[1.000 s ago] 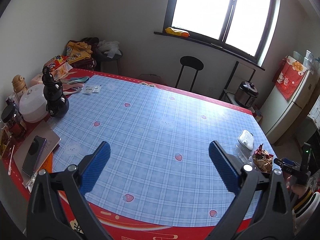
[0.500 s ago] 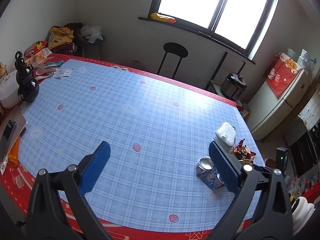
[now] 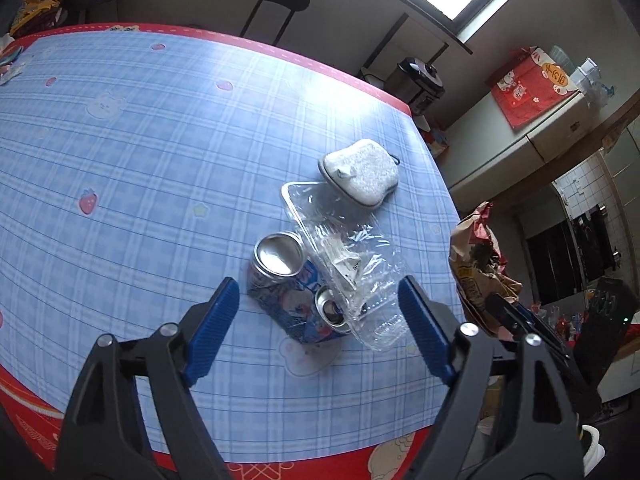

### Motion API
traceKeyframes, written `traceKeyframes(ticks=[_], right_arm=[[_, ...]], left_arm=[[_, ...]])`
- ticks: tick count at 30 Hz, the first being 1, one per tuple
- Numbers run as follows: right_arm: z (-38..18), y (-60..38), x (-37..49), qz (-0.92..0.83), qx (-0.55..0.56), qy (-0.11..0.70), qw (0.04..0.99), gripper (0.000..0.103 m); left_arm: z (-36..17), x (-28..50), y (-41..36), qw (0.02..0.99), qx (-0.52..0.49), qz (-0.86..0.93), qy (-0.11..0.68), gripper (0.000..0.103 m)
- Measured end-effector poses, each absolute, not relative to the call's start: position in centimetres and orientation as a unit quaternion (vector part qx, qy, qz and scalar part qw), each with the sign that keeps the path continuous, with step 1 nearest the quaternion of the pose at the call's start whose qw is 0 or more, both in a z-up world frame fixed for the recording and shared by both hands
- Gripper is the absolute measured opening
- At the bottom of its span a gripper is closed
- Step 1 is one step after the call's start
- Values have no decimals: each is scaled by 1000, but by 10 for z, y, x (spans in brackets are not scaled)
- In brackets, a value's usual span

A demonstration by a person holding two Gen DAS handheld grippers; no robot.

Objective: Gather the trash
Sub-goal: 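Grasp the brown paper wrappers with the right gripper and lift them, then grasp the clear plastic container with the left gripper while the right gripper holds wrappers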

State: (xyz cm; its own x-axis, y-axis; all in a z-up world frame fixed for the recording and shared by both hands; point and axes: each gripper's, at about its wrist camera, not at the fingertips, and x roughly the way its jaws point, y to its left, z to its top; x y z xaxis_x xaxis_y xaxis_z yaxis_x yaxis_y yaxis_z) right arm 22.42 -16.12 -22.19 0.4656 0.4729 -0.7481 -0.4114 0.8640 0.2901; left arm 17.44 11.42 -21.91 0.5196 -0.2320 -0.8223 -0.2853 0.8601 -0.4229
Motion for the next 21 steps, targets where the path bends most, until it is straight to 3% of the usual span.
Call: traceKeyframes(ticks=[9,19,21], right_arm=[[-217,-227,201,205,70,447,868,44],[-216,-252,185,176,76,450,872,44],[-214,-249,183,176,72,450,873,44]], left_arm=[[-286,212,86,794,-290,34,534,61],[-305,229,85,788,-302,37,535,54],[-305,235,82,789,-300,35,536,38]])
